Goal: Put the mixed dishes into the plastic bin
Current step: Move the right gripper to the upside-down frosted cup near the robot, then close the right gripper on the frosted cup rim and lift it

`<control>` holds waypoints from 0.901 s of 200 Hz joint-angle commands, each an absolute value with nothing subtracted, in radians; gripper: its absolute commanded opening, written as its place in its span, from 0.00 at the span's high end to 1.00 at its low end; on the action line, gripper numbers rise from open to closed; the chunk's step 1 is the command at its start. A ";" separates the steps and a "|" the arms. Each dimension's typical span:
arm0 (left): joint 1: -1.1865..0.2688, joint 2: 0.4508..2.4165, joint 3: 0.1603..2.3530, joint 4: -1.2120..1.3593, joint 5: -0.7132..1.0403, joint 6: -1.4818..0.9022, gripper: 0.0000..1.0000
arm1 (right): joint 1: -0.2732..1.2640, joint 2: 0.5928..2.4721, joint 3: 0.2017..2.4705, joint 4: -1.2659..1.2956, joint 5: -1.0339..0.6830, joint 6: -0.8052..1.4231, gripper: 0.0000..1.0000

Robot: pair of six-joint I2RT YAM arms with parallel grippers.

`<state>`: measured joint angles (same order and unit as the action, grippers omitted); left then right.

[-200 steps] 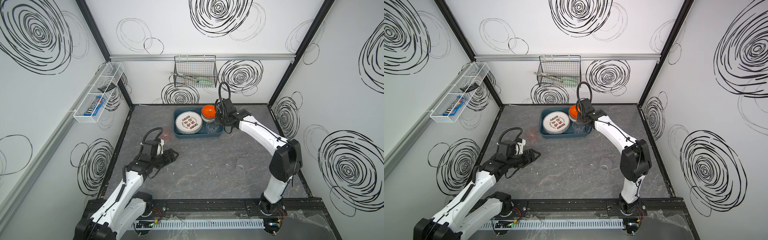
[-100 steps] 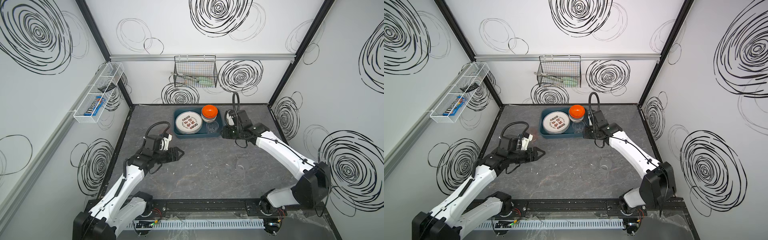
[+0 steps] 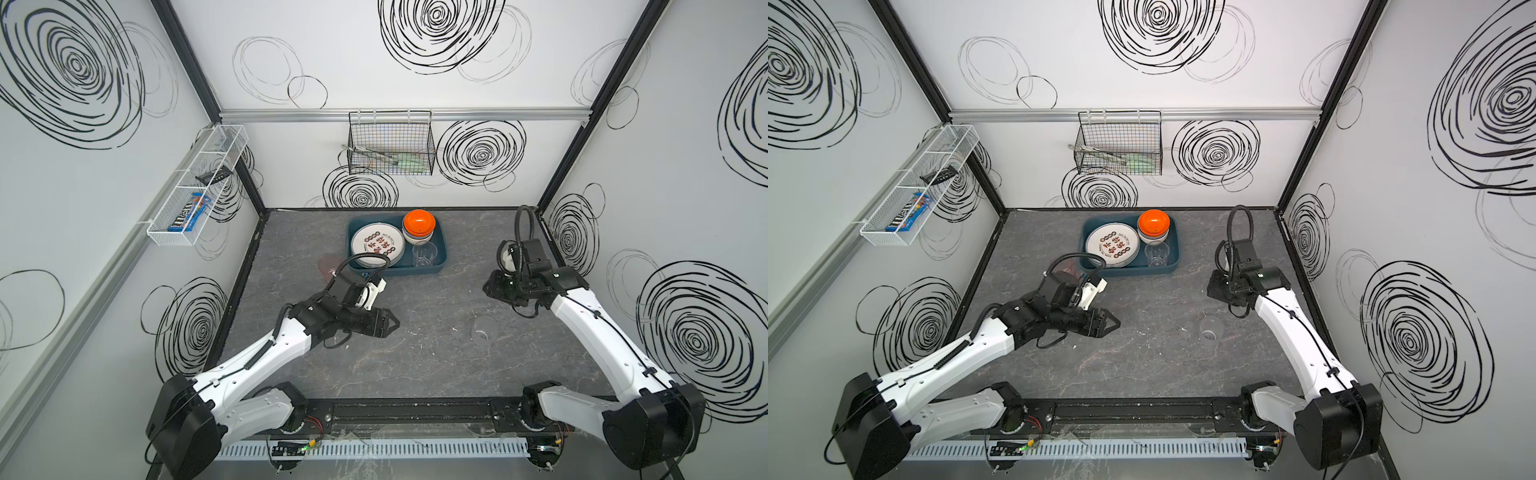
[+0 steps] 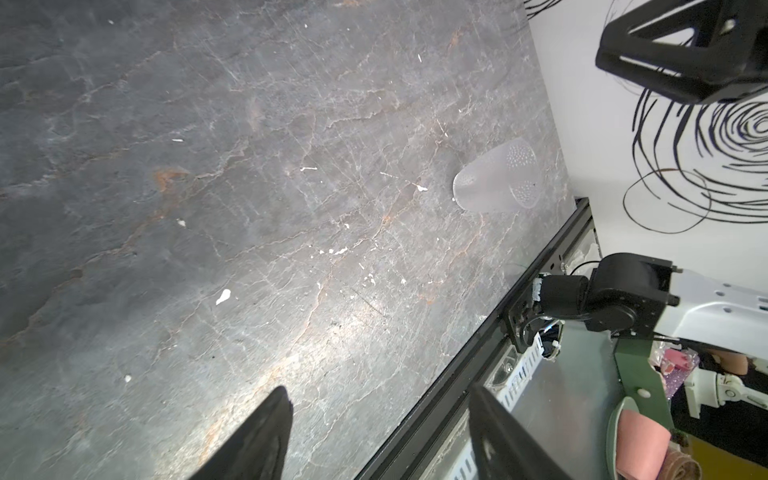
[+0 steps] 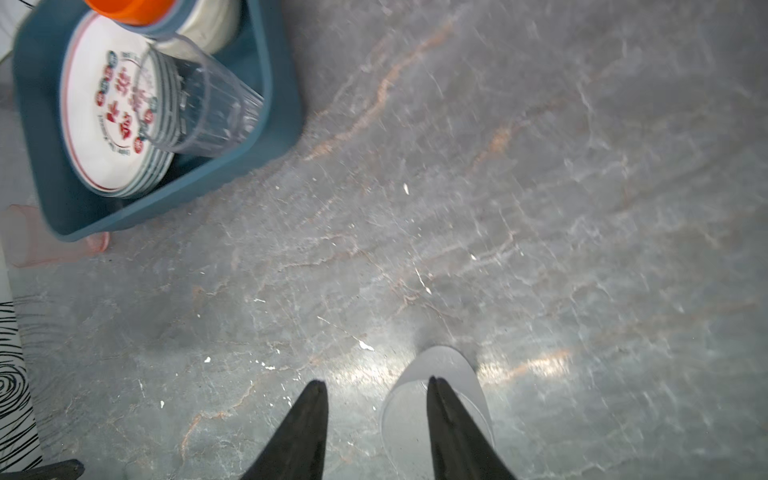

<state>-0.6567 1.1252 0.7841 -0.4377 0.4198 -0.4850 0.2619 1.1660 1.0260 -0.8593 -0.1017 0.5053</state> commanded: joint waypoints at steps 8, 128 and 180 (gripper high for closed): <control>-0.738 1.163 0.847 -0.392 0.358 -0.444 0.29 | 0.237 1.173 0.997 -1.029 -0.107 0.564 0.56; -0.858 1.217 0.862 -0.361 0.229 -0.441 0.28 | 0.219 1.146 0.848 -1.073 -0.122 0.597 0.60; -0.861 1.214 0.844 -0.349 0.219 -0.456 0.28 | 0.220 1.153 0.791 -1.015 -0.120 0.610 0.69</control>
